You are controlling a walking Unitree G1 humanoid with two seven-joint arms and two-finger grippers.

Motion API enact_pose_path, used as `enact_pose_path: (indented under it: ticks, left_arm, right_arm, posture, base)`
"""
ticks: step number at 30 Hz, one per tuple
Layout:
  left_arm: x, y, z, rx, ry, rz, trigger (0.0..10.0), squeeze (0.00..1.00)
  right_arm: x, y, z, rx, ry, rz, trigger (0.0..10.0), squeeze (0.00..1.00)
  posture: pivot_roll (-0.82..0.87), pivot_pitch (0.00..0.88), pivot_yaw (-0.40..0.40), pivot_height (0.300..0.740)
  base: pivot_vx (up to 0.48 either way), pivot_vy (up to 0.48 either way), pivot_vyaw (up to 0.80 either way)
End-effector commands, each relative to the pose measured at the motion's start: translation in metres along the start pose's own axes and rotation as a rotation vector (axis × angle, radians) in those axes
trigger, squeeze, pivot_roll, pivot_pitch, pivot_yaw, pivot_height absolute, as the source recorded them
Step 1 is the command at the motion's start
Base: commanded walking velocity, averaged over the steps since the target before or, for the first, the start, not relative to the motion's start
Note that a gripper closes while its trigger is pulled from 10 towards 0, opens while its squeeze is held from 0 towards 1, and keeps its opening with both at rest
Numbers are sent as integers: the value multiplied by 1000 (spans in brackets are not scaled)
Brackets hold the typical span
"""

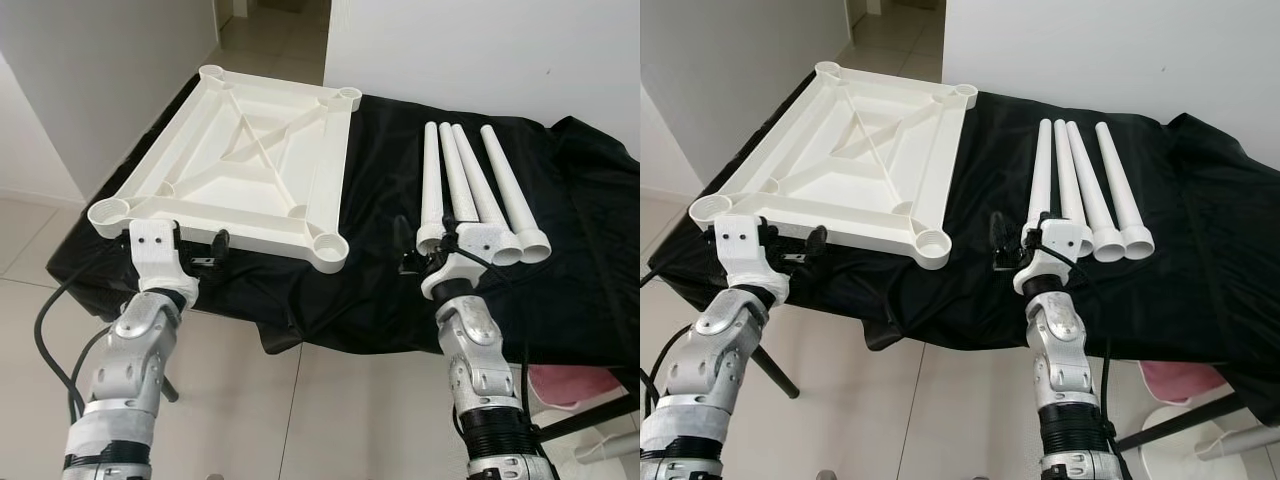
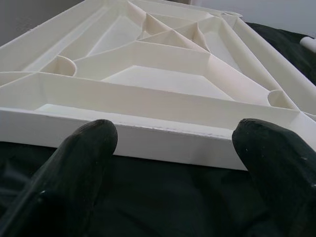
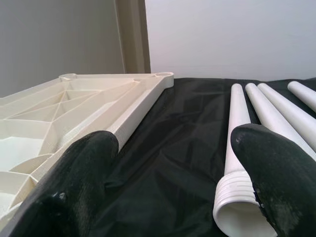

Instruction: Building children table

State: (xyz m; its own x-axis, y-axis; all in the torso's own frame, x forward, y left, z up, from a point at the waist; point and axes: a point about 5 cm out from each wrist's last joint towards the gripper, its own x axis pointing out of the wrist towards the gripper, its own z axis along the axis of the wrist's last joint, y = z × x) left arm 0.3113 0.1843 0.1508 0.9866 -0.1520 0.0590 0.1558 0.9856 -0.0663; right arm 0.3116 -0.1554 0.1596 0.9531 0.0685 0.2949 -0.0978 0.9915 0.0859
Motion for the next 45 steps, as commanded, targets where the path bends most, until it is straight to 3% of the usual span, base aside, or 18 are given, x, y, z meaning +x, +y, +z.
enact_pose_path:
  ticks: [1, 3, 5, 9, 11, 13, 16, 26, 45]
  left_arm:
    - [-2, -1, -3, 11, 6, 8, 10000, 0]
    - [-2, -1, -3, 11, 6, 8, 10000, 0]
    - [-3, -16, 15, 61, -70, -49, 10000, 0]
    - [-6, -23, 25, 66, -130, -97, 10000, 0]
    - [-8, -23, 24, 63, -140, -100, 10000, 0]
    - [-11, -23, 20, 41, -149, -76, 10000, 0]
    - [-13, -25, 12, 70, -140, -63, 10000, 0]
    - [-9, -29, 16, 77, -139, -87, 10000, 0]
    - [-8, -29, 16, 80, -149, -130, 10000, 0]
  right_arm:
    - [-3, -2, -1, -4, -1, -11, 10000, 0]
    - [-3, -2, -1, -4, -1, -11, 10000, 0]
    - [-9, 0, 13, -10, -65, 9, 10000, 0]
    - [-18, 3, 20, -43, -120, 40, 10000, 0]
    - [-23, 3, 18, -66, -132, 39, 10000, 0]
    - [-29, -1, 13, -21, -125, 5, 10000, 0]
    - [-36, -9, 3, -59, -97, -7, 10000, 0]
    - [-26, -7, 17, -89, -136, 9, 10000, 0]
    - [-19, 1, 15, -90, -137, 35, 10000, 0]
  posture:
    - [63, 33, -28, 740]
    - [63, 33, -28, 740]
    - [60, 12, -33, 740]
    - [60, 12, -33, 740]
    - [64, 19, -30, 740]
    - [62, 21, -26, 740]
    - [59, 26, -22, 740]
    - [46, 38, -16, 740]
    - [51, 30, -18, 740]
  base:
    - [0, 0, 0]
    - [0, 0, 0]
    - [0, 0, 0]
    - [0, 0, 0]
    - [0, 0, 0]
    - [0, 0, 0]
    - [0, 0, 0]
    - [0, 0, 0]
    - [0, 0, 0]
